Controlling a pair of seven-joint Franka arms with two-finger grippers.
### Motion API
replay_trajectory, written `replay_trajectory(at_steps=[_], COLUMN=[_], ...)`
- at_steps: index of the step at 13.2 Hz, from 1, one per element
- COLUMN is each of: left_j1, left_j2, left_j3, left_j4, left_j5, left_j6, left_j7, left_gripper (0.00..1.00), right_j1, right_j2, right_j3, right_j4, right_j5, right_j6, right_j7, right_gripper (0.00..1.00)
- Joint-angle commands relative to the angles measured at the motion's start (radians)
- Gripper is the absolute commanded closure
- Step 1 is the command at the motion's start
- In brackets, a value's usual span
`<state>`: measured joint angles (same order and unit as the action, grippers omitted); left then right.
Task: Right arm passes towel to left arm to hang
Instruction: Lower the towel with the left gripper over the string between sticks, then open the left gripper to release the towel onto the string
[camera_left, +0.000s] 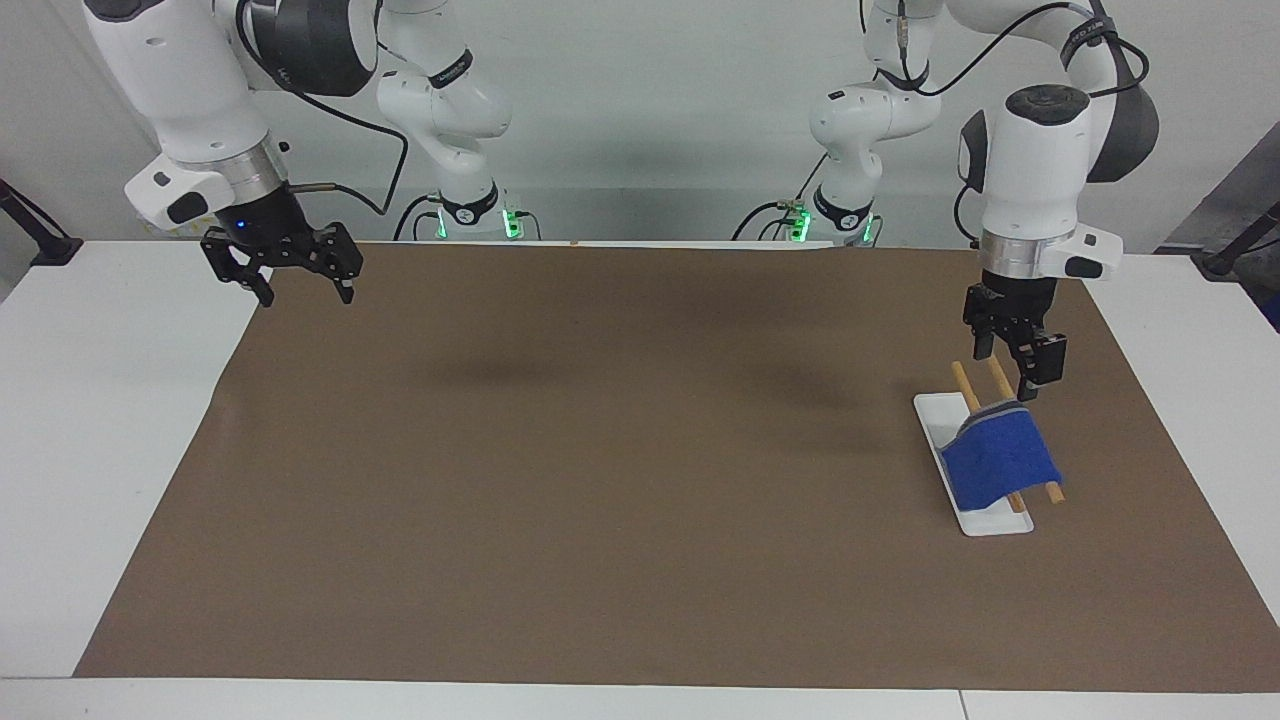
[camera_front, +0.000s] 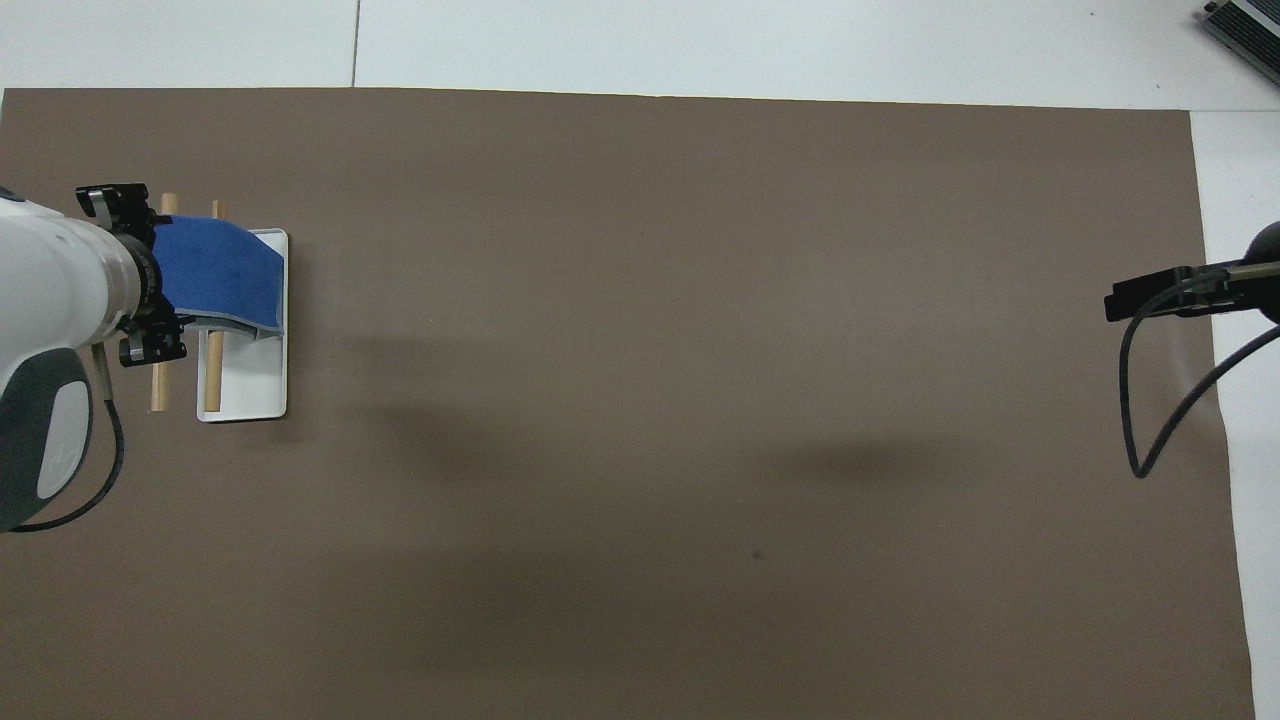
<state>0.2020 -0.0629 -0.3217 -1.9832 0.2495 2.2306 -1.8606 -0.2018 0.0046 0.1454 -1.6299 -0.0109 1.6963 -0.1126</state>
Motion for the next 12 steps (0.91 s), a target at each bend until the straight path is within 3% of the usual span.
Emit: replay_trajectory(at_steps=[1, 7, 12], left_j1=[-0.012, -0.035, -0.082], left_j2=[-0.002, 0.006, 0.005], left_j3=[0.006, 0.003, 0.003], left_j4=[0.027, 0.142, 0.181], left_j5=[-0.038, -0.157, -0.159], left_j6=[-0.055, -0.209, -0.238], left_j7=[0.180, 0.630, 0.794], left_gripper=[0.03, 0.03, 0.00], right_j1=[-0.008, -0.007, -0.008], right_j2=[-0.025, -0.025, -0.025], right_j3=[0.003, 0.003, 0.003], right_j4=[-0.030, -0.030, -0.030], right_j5=[0.017, 0.017, 0.017], right_j6=[0.009, 0.009, 0.009], right_j7=[0.007, 0.007, 0.007], right_gripper=[0.00, 0.00, 0.00])
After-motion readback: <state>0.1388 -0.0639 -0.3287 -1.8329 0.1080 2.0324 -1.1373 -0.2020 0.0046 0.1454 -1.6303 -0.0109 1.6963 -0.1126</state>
